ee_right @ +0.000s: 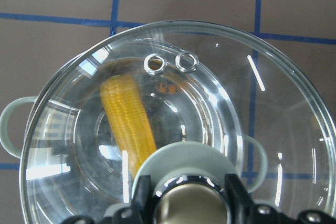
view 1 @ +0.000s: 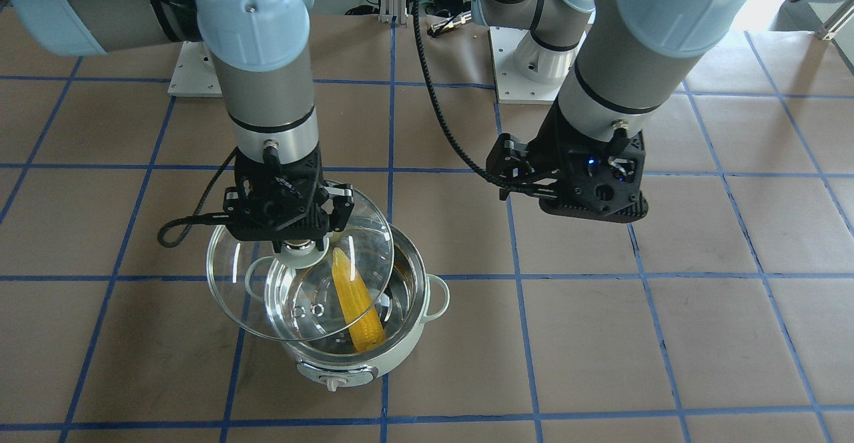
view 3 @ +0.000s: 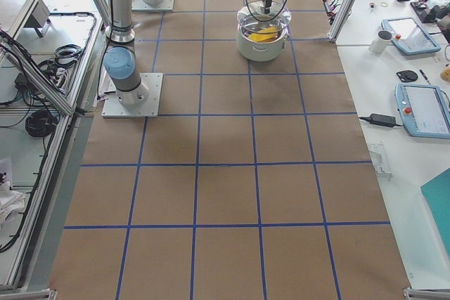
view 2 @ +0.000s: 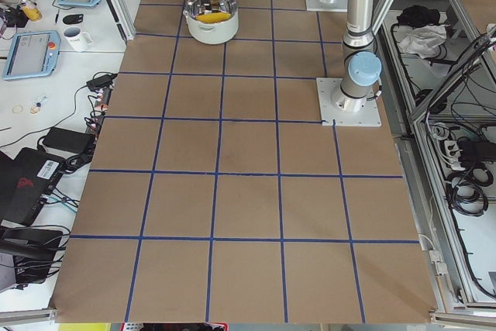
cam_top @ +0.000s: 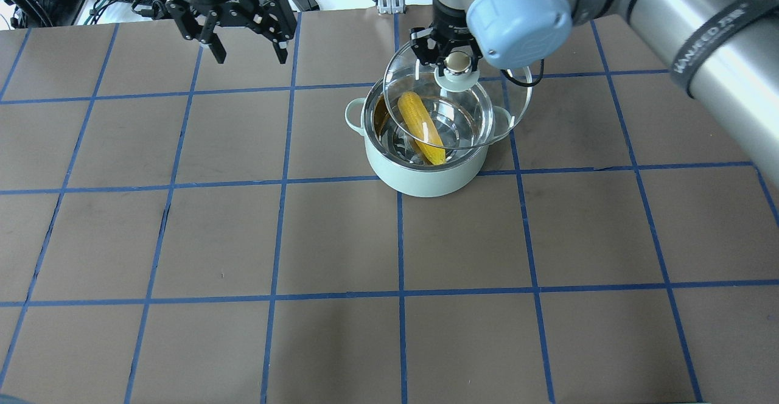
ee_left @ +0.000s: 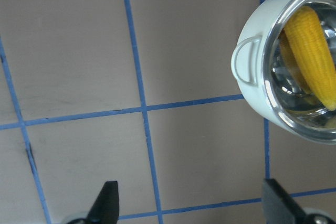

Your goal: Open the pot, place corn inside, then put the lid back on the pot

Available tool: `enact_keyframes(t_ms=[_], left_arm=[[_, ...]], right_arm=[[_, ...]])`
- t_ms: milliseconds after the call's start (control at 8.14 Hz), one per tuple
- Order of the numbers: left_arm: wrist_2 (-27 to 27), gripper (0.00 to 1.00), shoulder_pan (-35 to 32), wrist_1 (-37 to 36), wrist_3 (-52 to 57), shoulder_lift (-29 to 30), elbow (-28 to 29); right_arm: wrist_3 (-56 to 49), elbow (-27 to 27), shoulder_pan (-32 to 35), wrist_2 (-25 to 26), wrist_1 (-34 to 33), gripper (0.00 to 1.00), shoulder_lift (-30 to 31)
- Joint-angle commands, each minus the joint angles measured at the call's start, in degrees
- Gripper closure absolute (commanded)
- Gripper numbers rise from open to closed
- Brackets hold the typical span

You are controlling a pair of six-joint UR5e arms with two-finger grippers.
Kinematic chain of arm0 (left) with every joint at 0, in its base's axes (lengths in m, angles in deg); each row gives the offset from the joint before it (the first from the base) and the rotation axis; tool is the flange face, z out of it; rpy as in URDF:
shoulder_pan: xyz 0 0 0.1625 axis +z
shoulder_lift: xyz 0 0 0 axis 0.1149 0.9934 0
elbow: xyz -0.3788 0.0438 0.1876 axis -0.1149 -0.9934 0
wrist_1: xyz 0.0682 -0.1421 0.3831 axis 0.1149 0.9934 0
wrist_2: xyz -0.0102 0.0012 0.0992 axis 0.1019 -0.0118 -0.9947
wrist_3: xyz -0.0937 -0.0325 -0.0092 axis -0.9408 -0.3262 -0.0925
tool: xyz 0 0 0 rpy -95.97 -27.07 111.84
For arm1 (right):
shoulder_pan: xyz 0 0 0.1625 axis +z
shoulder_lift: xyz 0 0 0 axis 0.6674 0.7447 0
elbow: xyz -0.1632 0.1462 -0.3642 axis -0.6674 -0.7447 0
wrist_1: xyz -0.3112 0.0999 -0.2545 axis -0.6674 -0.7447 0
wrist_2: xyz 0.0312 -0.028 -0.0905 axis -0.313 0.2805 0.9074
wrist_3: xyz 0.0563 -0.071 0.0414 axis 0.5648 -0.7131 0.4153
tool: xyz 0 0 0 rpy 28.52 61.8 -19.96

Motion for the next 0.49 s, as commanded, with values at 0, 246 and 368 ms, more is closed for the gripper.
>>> enact_keyframes(t_ms=[0,246,368], left_arm=[[-2.40,0.05,3.58,1.90,0.92,-7.03,-7.80],[-2.50,0.04,3.49,-4.38,0.30,-10.39,-15.20],[-2.59,0.01,3.58,-6.08,0.39,-9.88,-15.57]], right_arm=[[8.46,-2.41,3.17,0.93,-3.56,0.71,-6.41],[11.96,-1.62,3.09,0.31,-3.56,0.71,-6.69],[12.59,-0.57,3.09,-0.91,-3.56,0.72,-6.77]])
